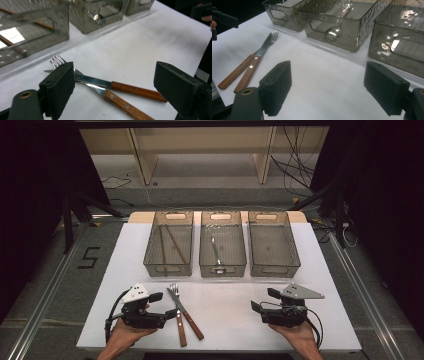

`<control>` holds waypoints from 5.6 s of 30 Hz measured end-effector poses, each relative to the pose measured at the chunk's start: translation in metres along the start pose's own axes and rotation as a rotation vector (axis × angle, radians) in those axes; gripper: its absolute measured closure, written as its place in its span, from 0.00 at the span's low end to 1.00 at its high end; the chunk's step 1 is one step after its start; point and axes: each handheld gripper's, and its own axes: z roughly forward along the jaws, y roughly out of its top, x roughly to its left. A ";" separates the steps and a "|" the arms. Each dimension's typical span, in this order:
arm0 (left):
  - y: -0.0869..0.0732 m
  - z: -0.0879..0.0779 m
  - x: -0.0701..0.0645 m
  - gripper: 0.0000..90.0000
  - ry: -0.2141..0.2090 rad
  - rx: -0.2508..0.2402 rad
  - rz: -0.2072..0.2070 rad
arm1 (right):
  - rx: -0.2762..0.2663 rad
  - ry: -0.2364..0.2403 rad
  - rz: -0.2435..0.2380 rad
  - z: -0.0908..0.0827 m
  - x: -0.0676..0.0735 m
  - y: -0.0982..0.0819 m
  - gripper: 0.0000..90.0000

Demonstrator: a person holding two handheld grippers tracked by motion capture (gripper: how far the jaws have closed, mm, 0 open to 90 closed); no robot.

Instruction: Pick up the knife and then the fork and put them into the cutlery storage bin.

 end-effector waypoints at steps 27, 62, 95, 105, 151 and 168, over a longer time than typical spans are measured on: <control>-0.004 0.022 -0.032 0.98 -0.104 0.163 0.122 | 0.012 0.013 -0.022 -0.001 0.007 -0.002 0.26; -0.017 0.041 -0.024 0.99 -0.097 0.456 0.137 | 0.014 0.018 -0.020 -0.003 0.007 -0.003 0.27; -0.014 0.015 0.022 0.98 0.105 0.514 0.098 | 0.024 0.023 -0.025 -0.002 0.008 -0.003 0.27; -0.013 0.016 0.021 0.98 0.117 0.510 0.094 | 0.023 0.022 -0.025 -0.002 0.008 -0.003 0.27; 0.026 0.073 -0.052 0.51 0.141 0.400 -0.019 | 0.024 0.030 -0.024 -0.003 0.008 -0.003 0.27; 0.014 0.088 -0.059 0.98 0.032 0.499 0.092 | 0.022 0.030 -0.027 -0.003 0.008 -0.003 0.27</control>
